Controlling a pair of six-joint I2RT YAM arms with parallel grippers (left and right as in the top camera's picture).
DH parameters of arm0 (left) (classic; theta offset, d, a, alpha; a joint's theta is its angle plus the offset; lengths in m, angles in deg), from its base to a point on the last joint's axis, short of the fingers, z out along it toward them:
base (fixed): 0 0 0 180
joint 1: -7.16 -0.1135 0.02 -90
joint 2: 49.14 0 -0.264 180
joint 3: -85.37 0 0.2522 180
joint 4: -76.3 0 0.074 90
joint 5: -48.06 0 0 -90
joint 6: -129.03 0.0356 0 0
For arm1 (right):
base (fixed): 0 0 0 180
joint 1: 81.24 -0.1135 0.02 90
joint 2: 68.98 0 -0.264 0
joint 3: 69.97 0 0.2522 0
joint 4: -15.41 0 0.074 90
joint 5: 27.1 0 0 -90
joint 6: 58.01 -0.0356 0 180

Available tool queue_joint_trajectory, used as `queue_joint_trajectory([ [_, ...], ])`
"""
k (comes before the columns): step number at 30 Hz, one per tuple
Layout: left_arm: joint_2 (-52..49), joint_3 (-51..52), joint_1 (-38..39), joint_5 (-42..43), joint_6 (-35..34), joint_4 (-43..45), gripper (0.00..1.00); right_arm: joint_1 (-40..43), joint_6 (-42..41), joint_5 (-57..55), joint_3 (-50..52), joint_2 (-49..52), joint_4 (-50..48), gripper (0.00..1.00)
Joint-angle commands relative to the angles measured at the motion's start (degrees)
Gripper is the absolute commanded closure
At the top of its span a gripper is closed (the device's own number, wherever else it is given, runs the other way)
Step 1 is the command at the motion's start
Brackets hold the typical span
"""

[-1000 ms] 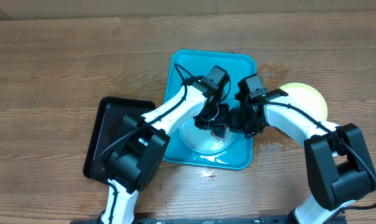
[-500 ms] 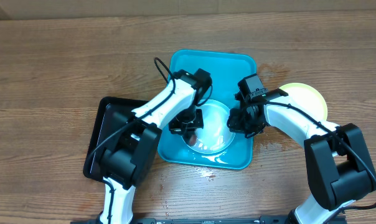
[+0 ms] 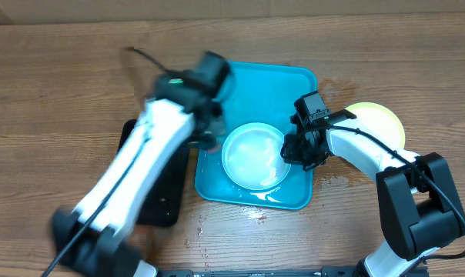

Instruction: Clean dirty plates on tray and stack at the side

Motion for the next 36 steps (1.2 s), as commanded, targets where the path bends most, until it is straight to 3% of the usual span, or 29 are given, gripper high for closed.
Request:
queue_joint_trajectory([
  [1, 1.64, 0.04, -5.18, -8.72, 1.40, -3.54, 0.96, -0.15, 0.26, -3.26, 0.85, 2.01, 0.72, 0.96],
  [5, 1.62, 6.32, -9.33, -10.05, 2.14, -3.04, 0.95, -0.15, 0.22, -3.26, 0.85, 2.01, 0.26, 0.96],
  [12, 1.62, 24.90, -10.08, -5.92, 2.67, 11.72, 0.96, -0.09, -1.55, -3.89, 0.63, 1.99, 0.20, 0.96],
  [14, 1.62, 25.68, -10.08, -4.22, 2.64, 12.48, 0.89, -0.09, -1.51, -3.91, -0.33, 1.88, 1.49, 0.96],
  [16, 1.90, 24.17, -10.08, -2.64, 2.71, 11.67, 0.75, 0.31, -1.49, -4.31, -2.56, 1.40, 4.20, 0.96],
  [21, 3.80, 17.38, -10.08, -2.27, 4.33, 7.23, 0.59, 3.34, -1.46, -9.01, -9.70, -2.62, 11.23, 0.96],
  [29, 8.70, 6.01, -10.08, 0.81, 7.58, 1.57, 0.49, 11.56, -1.46, -18.78, -17.66, -11.08, 17.16, 0.96],
  [36, 14.08, 0.83, -10.08, 1.84, 7.87, 0.37, 0.33, 17.27, 2.08, -11.93, -17.92, -14.32, 18.03, 0.96],
])
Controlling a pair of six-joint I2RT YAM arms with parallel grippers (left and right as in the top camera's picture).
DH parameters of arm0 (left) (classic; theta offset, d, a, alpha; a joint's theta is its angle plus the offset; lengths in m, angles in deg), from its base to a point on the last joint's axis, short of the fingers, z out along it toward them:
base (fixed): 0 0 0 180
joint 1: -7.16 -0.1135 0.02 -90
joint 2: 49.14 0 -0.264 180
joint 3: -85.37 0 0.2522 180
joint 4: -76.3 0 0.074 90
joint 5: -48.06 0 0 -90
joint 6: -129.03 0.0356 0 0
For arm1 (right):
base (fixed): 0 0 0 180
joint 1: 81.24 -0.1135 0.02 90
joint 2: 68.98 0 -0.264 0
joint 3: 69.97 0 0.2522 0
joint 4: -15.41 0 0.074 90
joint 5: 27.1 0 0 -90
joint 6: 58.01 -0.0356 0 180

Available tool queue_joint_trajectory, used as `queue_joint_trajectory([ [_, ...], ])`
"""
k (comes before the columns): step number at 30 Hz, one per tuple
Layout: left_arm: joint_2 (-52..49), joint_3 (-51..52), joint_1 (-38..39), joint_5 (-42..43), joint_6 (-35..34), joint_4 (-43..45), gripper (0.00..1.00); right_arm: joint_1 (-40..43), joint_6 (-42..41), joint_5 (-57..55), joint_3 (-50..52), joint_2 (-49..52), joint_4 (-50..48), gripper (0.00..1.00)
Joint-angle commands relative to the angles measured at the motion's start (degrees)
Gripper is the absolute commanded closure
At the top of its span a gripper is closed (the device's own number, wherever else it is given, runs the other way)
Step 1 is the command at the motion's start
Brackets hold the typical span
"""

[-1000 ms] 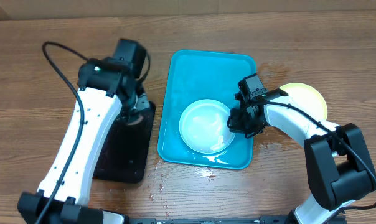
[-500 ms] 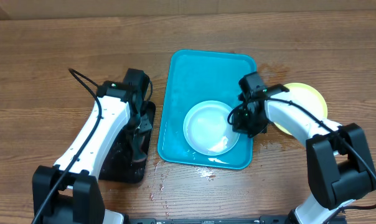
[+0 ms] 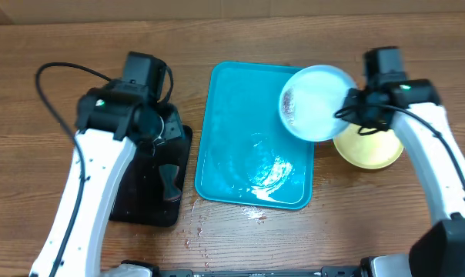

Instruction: Clean dirty plates on tray and stack at the side

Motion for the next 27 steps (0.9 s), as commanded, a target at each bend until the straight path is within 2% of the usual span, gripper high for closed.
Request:
queue_joint_trajectory([
  [1, 3.37, -2.75, -0.04, 1.16, 1.75, -0.39, 0.32, 0.07, 2.32, 3.28, -1.09, -0.79, 0.63, 0.96],
  [5, 6.49, -3.96, -0.44, 0.85, 1.99, -0.66, 0.24, -3.48, 2.29, 3.43, -1.09, -0.79, 1.22, 0.96],
  [7, 8.07, -4.74, -1.33, 0.79, 1.99, -0.87, 0.11, -7.34, 2.29, 3.43, -1.09, -0.79, 0.98, 0.96],
  [12, 11.19, -7.69, -5.27, 1.03, 2.01, -2.23, 0.07, -17.70, 2.21, 3.37, -1.16, -0.79, -1.64, 0.96],
  [16, 13.57, -10.25, -7.04, 1.20, 2.36, -3.45, 0.06, -27.65, 1.70, 0.61, -1.14, -0.76, -7.48, 0.96],
  [21, 16.98, -11.85, -7.15, 1.20, 2.34, -3.52, 0.01, -40.33, 0.92, -11.96, -1.07, 0.33, -16.79, 0.96],
  [27, 21.38, -11.85, -7.15, 0.90, 2.36, -3.37, 0.00, -52.43, 0.96, -27.80, -1.05, 6.01, -29.16, 0.96],
])
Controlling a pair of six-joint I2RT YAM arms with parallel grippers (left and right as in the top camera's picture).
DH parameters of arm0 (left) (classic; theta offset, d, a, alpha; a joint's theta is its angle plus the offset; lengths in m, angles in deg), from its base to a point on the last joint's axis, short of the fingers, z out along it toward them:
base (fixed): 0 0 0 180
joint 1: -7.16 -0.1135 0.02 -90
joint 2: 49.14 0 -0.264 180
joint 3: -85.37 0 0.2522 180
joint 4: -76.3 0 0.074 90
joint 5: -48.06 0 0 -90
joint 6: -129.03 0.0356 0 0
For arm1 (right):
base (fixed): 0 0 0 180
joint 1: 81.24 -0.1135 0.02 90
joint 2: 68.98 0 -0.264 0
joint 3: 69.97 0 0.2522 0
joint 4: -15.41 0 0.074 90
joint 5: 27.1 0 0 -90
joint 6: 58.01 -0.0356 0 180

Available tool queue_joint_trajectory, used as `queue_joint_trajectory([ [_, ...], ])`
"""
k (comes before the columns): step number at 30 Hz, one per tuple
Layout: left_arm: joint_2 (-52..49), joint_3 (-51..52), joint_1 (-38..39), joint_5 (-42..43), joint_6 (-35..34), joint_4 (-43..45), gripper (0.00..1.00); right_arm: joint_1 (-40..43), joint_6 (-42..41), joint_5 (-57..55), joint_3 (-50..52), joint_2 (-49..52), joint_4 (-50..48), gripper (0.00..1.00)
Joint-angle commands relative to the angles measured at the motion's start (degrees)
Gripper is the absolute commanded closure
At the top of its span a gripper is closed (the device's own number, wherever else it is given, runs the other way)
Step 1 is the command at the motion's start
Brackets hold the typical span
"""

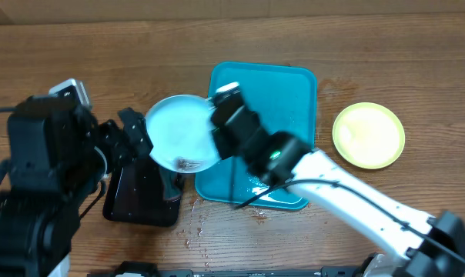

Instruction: Clean dirty plates on tray and stack at the side

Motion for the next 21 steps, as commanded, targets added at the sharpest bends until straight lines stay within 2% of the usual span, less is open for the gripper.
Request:
queue_joint_trajectory([
  [1, 2.25, -1.29, -0.31, 0.13, 1.11, 0.04, 0.00, -5.05, -0.74, -15.10, -1.01, 3.87, -4.07, 0.96],
  [5, 3.13, -1.29, -0.31, 0.07, 1.11, 0.02, 0.00, -10.60, -0.15, -26.56, -1.03, 5.09, -8.85, 0.96],
  [9, 3.13, -1.29, -0.31, 0.15, 1.09, 0.00, 0.00, -15.32, 8.04, -33.20, -1.03, 5.07, -13.94, 0.96],
  [15, 3.15, -1.29, -0.31, 0.24, 1.09, 0.39, 0.00, -19.32, 16.13, -38.36, -1.03, 5.07, -17.33, 0.96],
  [21, 3.19, -1.29, -0.31, 0.26, 1.09, 1.40, 0.00, -20.94, 21.20, -38.91, -1.03, 5.07, -19.69, 0.96],
])
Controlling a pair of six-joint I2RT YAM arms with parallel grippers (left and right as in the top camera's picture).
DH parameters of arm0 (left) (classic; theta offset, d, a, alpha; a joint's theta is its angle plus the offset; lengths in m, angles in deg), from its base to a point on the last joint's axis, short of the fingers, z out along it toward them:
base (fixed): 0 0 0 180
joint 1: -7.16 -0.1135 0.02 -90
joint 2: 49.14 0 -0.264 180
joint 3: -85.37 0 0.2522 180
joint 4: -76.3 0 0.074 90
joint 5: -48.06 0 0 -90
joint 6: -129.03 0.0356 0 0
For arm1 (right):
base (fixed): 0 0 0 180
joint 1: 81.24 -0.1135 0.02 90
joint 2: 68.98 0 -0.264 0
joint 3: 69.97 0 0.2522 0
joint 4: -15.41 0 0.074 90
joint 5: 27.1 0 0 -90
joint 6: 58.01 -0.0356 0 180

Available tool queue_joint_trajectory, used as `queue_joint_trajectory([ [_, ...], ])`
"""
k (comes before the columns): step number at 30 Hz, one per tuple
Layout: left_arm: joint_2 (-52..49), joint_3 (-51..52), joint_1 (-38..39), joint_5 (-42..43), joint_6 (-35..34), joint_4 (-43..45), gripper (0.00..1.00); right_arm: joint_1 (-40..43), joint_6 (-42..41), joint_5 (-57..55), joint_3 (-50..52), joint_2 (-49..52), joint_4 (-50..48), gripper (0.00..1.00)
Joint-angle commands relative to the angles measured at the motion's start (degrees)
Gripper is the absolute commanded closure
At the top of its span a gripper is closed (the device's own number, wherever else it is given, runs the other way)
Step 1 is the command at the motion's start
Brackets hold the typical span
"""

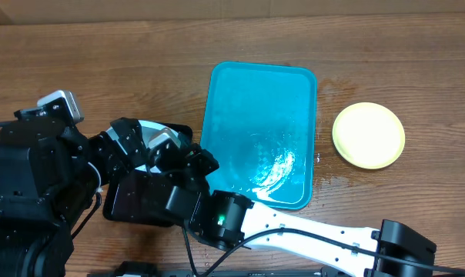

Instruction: Clean dirty plates on tray and stack at the side

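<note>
The teal tray [257, 115] lies mid-table, wet and with no plate on it. A yellow plate [369, 135] sits on the table to its right. Only a sliver of the white plate [150, 128] shows, over the black mat [136, 201] left of the tray. My right gripper [177, 156] reaches across from the lower right and is shut on that plate. My left gripper [127, 146] is close against the plate's left side. Both arms cover most of the plate. The left jaws are too crowded to read.
The right arm [294, 227] stretches low along the front of the table below the tray. The bulky left arm [32, 185] fills the left front. Water spots lie on the wood near the tray's front and right edges.
The white plate and my right gripper have moved lower and slightly left, over the black mat. The plate, then plainly visible, is now almost covered. The left gripper stays against its left side.
My right gripper gripped the white plate lying in the tray, with the left arm over the tray's left edge. Then the plate was lifted near the yellow plate while the left gripper hung over the black mat. Then it was left of the tray; now over the mat.
</note>
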Motion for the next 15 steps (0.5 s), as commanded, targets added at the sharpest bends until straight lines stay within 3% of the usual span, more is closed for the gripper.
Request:
queue_joint_trajectory([
  [1, 0.17, -1.29, -0.31, 0.26, 1.09, 1.11, 0.00, -0.85, 5.40, -2.89, -1.05, -0.96, -1.84, 0.96],
  [7, 0.26, -1.29, -0.31, 0.31, 1.07, 2.69, 0.00, -1.51, 12.52, -2.89, -1.05, -0.96, -5.44, 0.96],
  [15, 0.24, -1.29, -0.31, 0.70, 0.92, 3.08, 0.00, -1.64, 13.92, -2.89, -1.05, -0.96, -6.78, 0.96],
])
